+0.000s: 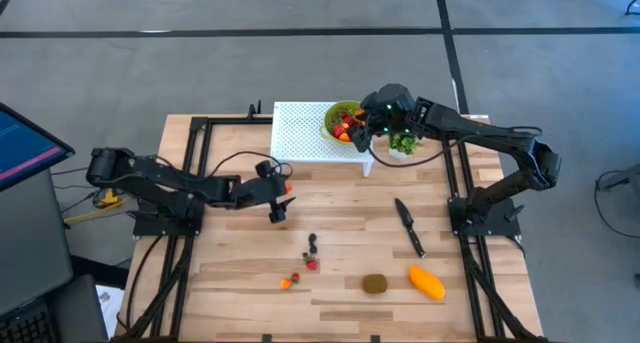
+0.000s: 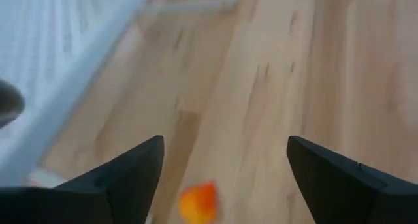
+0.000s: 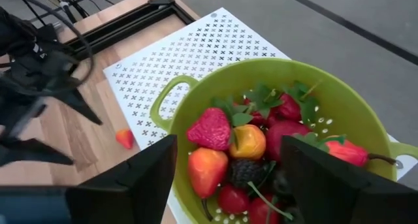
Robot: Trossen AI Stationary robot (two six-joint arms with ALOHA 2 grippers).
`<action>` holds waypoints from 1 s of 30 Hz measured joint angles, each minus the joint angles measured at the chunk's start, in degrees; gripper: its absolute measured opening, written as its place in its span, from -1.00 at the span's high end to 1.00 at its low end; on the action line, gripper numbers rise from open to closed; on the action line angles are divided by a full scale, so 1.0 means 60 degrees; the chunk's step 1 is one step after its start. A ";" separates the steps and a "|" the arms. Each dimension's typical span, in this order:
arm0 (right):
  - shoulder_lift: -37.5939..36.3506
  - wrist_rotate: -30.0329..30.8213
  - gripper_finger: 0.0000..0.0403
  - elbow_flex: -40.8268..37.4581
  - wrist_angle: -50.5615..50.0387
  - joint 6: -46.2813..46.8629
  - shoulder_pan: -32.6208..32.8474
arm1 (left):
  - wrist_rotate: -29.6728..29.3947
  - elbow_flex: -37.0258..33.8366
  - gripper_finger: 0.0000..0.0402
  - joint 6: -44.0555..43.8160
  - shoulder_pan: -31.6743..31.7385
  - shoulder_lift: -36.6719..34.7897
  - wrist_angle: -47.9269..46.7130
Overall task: Pick & Place Fruit
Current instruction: Put the orange pear into the green strainer bowl
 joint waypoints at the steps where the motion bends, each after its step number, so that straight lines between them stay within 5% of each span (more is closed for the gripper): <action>1: 0.0000 -0.0003 -0.32 0.0000 0.0018 0.0000 0.0000 | 0.0047 -0.0004 -0.55 0.0075 0.0084 0.0164 -0.0026; 8: 0.0000 -0.0003 -0.31 0.0000 0.0064 0.0000 0.0000 | 0.0569 0.0000 -0.40 0.0247 0.0424 0.1407 -0.0001; 18: 0.0000 -0.0006 -0.32 0.0000 -0.0092 0.0000 0.0069 | 0.0030 0.0003 -0.36 -0.0121 0.0651 0.1989 0.0050; 24: 0.0000 -0.0006 -0.32 0.0000 -0.0090 -0.0002 0.0203 | 0.1277 0.0003 -0.36 -0.0810 0.0863 0.1990 0.0071; 30: 0.0000 -0.0006 -0.32 0.0000 -0.0096 -0.0004 0.0324 | 0.1338 -0.0022 -0.36 -0.0910 0.0953 0.2091 0.0060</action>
